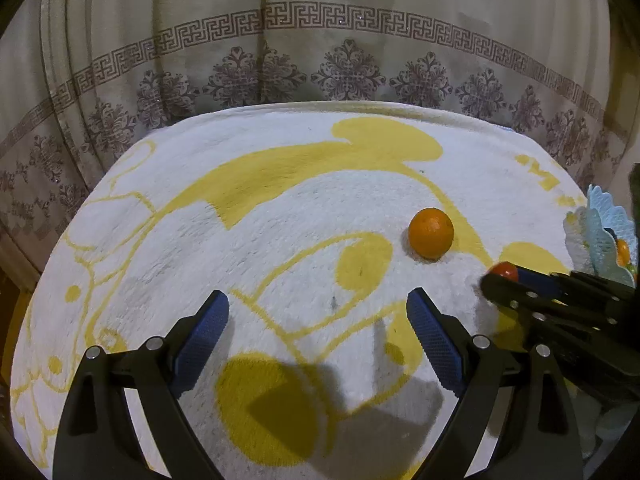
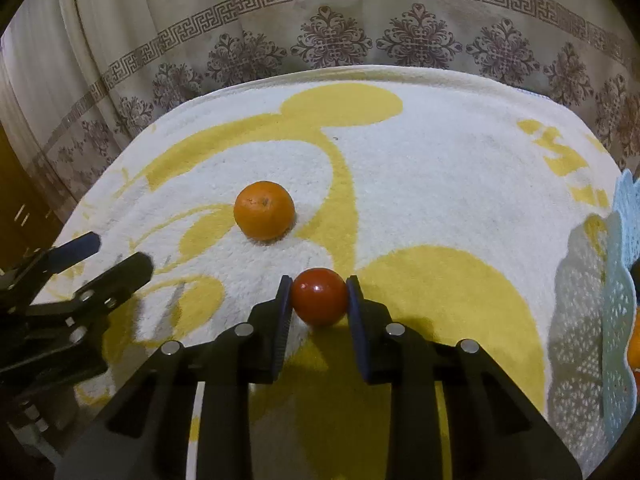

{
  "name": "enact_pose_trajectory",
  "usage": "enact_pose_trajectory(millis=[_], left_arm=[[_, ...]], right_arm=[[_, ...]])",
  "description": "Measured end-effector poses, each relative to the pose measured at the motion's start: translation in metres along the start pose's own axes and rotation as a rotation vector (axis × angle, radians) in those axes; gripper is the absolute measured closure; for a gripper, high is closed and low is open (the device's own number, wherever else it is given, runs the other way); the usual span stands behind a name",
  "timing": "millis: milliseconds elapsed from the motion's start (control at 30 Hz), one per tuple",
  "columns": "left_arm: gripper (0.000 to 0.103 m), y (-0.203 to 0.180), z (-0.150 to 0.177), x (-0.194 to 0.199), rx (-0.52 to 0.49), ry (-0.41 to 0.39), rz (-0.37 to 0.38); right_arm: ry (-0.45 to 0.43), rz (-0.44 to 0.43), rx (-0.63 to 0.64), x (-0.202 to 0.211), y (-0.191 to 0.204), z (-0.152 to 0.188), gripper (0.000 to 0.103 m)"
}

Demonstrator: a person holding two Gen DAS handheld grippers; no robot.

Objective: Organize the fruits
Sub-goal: 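Close the right tool around the red cherry tomato on the towel, then grasp the orange with the left tool while the right tool holds the cherry tomato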

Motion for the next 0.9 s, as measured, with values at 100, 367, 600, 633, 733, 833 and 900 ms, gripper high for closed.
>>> enact_pose_trajectory(millis=[100, 367, 600, 633, 733, 833, 900], left_arm=[[0.013, -0.002, -0.006, -0.005, -0.001, 0.01, 0.007], [0.013, -0.03, -0.023, -0.013, -0.054, 0.015, 0.038], [0.014, -0.059, -0.038, -0.025, -0.096, 0.011, 0.061], [0.017, -0.062, -0.04, -0.027, -0.103, 0.009, 0.063], [0.026, -0.072, -0.043, -0.034, -0.128, 0.019, 0.067], [0.032, -0.079, -0.045, -0.041, -0.144, 0.031, 0.078], [0.037, -0.083, -0.045, -0.045, -0.157, 0.035, 0.084]], right_arm=[[-0.008, -0.003, -0.01, 0.008, -0.005, 0.007, 0.075], [-0.028, -0.02, -0.058, 0.024, -0.02, 0.029, 0.075], [-0.048, -0.01, -0.063, 0.028, -0.023, 0.032, 0.075], [-0.047, -0.011, -0.065, 0.027, -0.023, 0.032, 0.075], [-0.044, -0.016, -0.071, 0.025, -0.025, 0.032, 0.075], [-0.046, -0.017, -0.074, 0.026, -0.025, 0.033, 0.075], [-0.047, -0.016, -0.075, 0.026, -0.024, 0.033, 0.075]])
Point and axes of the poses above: each gripper's, at about its wrist camera, not at the fingertips, and x roughly against the way its jaws point, y to its left, z to its underside, the point moved 8 cm from there along -x, roughly the way its jaws point, and after that the axes turned 15 degrees about y, right-handed, at the moved point
